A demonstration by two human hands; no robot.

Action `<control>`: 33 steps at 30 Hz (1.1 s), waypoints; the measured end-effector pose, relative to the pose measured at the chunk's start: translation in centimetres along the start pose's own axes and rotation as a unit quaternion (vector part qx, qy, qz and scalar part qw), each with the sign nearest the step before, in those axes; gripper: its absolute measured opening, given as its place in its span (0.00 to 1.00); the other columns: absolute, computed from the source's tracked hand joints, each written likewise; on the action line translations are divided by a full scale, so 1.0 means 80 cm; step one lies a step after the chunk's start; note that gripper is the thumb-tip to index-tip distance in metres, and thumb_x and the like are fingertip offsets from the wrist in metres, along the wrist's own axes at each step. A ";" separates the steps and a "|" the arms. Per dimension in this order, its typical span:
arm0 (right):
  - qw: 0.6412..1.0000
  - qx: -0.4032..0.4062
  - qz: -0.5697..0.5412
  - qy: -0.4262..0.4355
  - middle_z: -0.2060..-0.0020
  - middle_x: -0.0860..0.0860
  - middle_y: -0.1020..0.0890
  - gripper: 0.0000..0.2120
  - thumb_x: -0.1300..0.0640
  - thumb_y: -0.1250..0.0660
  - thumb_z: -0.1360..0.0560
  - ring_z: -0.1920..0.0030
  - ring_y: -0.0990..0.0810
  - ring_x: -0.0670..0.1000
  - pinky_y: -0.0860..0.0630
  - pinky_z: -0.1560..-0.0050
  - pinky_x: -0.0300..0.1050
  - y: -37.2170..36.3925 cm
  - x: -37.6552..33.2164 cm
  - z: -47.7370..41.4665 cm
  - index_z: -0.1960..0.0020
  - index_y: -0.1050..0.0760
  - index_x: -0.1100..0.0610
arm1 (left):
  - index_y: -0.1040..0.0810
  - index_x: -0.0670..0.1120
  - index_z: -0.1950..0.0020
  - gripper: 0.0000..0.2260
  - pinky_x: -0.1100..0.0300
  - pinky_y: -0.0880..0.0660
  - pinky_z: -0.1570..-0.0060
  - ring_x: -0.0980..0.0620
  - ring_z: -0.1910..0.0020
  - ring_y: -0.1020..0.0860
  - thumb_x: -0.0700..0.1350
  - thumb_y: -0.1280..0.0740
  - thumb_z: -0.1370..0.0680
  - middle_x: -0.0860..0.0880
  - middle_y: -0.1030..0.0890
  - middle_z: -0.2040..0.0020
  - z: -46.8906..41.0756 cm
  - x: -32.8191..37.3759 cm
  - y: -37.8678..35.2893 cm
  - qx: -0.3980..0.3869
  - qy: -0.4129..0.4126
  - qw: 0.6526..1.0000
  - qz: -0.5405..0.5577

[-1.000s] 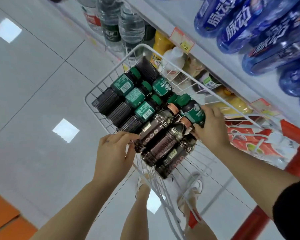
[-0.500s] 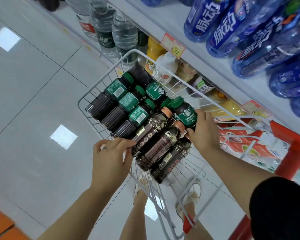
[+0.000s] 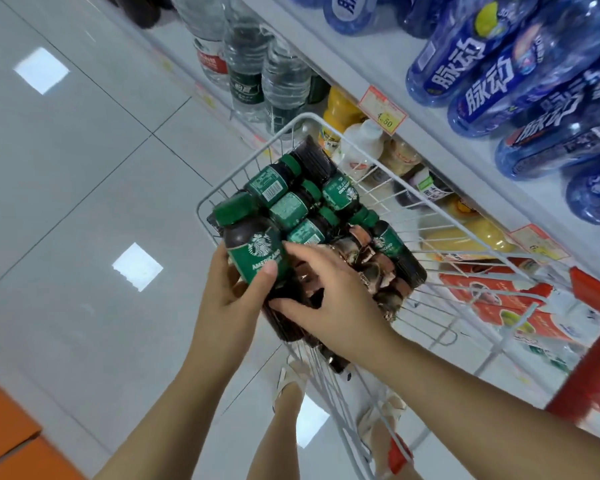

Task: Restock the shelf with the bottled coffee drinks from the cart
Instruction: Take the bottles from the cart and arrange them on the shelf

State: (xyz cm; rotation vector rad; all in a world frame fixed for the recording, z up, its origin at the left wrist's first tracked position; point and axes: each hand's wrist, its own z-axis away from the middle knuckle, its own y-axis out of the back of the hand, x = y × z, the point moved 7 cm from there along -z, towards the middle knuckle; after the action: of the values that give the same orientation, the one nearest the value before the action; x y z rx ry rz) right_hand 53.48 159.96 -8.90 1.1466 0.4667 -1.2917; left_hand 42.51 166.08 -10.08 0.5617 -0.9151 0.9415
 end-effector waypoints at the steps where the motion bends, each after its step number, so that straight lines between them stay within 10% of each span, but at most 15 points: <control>1: 1.000 -0.013 -0.007 0.005 0.41 0.43 0.26 0.27 0.52 0.29 0.28 0.42 0.27 0.41 0.27 0.41 0.39 -0.003 -0.002 -0.010 0.32 0.32 0.48 | 0.30 0.53 0.34 0.23 0.46 0.23 0.44 0.53 0.45 0.20 0.52 0.30 0.28 0.54 0.19 0.45 -0.002 0.000 0.015 0.018 0.000 1.000 0.000; 12: 0.971 0.084 -0.085 -0.205 0.27 0.55 0.40 0.41 0.49 0.30 0.27 0.33 0.31 0.58 0.30 0.35 0.57 -0.011 0.044 -0.191 0.24 0.51 0.54 | 0.31 0.53 0.34 0.22 0.45 0.26 0.41 0.55 0.43 0.22 0.52 0.36 0.28 0.55 0.20 0.43 -0.014 -0.015 0.099 0.094 0.010 0.995 0.029; 17: 0.932 0.162 -0.155 -0.284 0.31 0.58 0.34 0.45 0.48 0.29 0.28 0.44 0.25 0.55 0.26 0.48 0.47 -0.020 0.045 -0.206 0.25 0.54 0.60 | 0.30 0.52 0.35 0.21 0.45 0.25 0.42 0.53 0.44 0.21 0.52 0.35 0.28 0.52 0.20 0.44 -0.009 -0.029 0.115 0.110 0.018 0.993 0.048; 24: 0.911 0.195 -0.209 -0.296 0.28 0.56 0.37 0.43 0.52 0.27 0.29 0.33 0.32 0.57 0.32 0.39 0.49 -0.027 0.051 -0.196 0.25 0.48 0.61 | 0.32 0.51 0.32 0.26 0.45 0.25 0.41 0.53 0.44 0.21 0.53 0.35 0.29 0.52 0.21 0.43 0.002 -0.035 0.123 0.120 0.028 0.991 0.047; 33: 0.882 0.146 -0.308 -0.326 0.56 0.52 0.31 0.27 0.55 0.26 0.30 0.62 0.34 0.47 0.29 0.53 0.39 -0.012 0.051 -0.201 0.36 0.30 0.61 | 0.31 0.54 0.33 0.24 0.43 0.25 0.42 0.53 0.43 0.21 0.54 0.35 0.29 0.54 0.20 0.43 -0.011 -0.034 0.106 0.103 0.023 0.994 0.020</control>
State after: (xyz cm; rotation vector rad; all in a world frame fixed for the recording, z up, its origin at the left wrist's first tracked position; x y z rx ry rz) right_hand 58.75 171.78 -19.34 0.7337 0.1215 -2.2595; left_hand 34.78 169.71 -12.62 0.6955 -0.7948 1.0891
